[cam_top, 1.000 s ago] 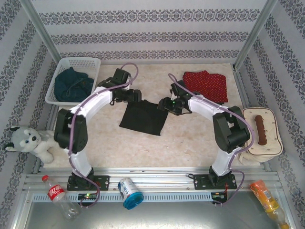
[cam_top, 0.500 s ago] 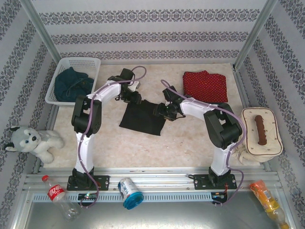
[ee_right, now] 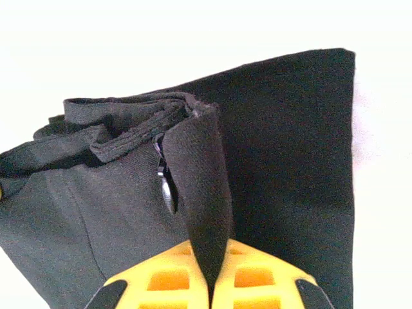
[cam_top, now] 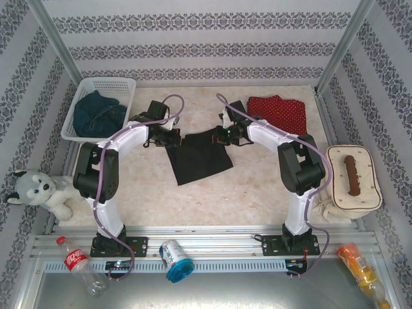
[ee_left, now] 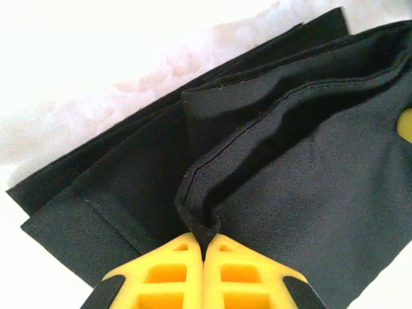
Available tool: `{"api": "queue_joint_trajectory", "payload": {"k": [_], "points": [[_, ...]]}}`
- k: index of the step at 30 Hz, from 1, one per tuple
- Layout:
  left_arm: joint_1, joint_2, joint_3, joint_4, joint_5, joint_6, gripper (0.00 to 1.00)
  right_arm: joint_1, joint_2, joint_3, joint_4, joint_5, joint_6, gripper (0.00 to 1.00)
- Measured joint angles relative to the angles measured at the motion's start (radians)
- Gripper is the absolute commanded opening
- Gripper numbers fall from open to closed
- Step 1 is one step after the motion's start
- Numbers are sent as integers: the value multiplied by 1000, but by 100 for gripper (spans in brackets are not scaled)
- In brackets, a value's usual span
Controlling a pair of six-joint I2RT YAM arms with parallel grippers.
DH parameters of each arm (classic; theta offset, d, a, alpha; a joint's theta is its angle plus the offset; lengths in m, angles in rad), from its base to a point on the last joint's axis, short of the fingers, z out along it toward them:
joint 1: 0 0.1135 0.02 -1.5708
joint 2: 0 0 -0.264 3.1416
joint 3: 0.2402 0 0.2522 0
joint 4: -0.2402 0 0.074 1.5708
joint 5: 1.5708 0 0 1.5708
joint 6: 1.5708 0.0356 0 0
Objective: Fold and stack the skirts
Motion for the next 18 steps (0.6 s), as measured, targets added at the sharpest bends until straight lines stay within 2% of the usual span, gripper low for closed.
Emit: {"api": "queue_joint_trajectory", "payload": {"k": [2,4,6,7,9,12,15,18], "points": [[6,6,1,26,-27,-22,0,-15,37,42,-2,-20,-24,7],[16,26,6,32,-50,-42,2,-24,79,85,-11,-37,-35,21],[24,56,17,31,-77,-60,28,-26,113,114,-21,-41,-48,40],[27,75,21,27,-91,-68,36,-27,124,122,-27,-40,-52,47],[33,99,22,6,-123,-94,59,-31,130,123,-47,-35,-52,60],[35,98,23,-38,-173,-137,81,-33,126,124,-72,-10,-49,72],[35,58,22,-72,-214,-207,92,-40,114,121,-96,-3,-42,80],[31,-23,17,-70,-208,-287,99,-48,110,119,-114,-44,-36,82]]}}
